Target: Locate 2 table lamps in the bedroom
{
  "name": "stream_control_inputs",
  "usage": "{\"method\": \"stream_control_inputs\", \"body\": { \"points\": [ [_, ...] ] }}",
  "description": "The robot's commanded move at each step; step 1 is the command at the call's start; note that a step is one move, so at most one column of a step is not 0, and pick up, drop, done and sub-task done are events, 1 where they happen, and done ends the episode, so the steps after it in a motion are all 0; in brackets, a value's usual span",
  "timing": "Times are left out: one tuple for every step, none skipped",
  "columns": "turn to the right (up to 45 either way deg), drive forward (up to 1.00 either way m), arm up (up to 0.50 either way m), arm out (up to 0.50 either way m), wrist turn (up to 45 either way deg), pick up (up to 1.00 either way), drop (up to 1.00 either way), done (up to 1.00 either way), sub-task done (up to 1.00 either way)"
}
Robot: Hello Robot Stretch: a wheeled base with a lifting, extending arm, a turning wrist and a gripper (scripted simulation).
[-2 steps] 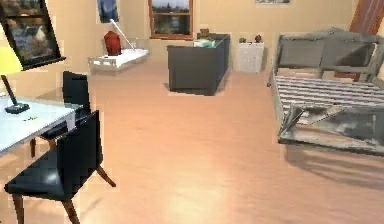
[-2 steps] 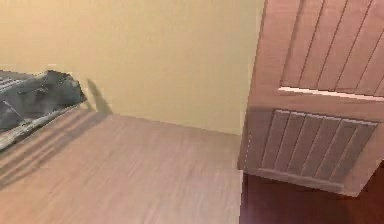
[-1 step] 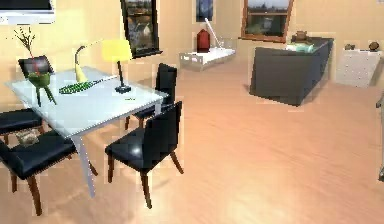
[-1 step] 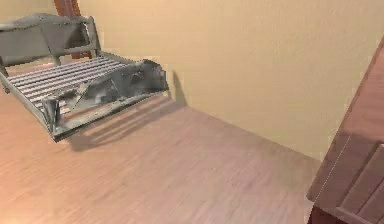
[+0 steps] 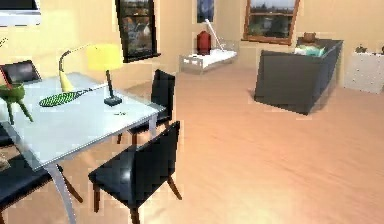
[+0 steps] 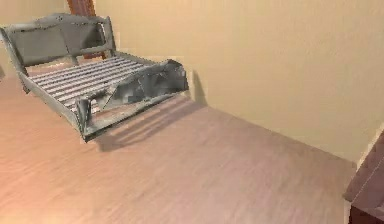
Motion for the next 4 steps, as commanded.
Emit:
{"method": "stream_control_inputs", "body": {
  "points": [
    [-45.0,0.0,0.0,0.0,0.0,0.0,0.0,0.0,0.0],
    [0.0,0.75,0.0,0.0,0.0,0.0,0.0,0.0,0.0],
    [36.0,0.0,0.0,0.0,0.0,0.0,0.0,0.0,0.0],
    [0.0,0.0,0.0,0.0,0.0,0.0,0.0,0.0,1.0]
  ]
}}
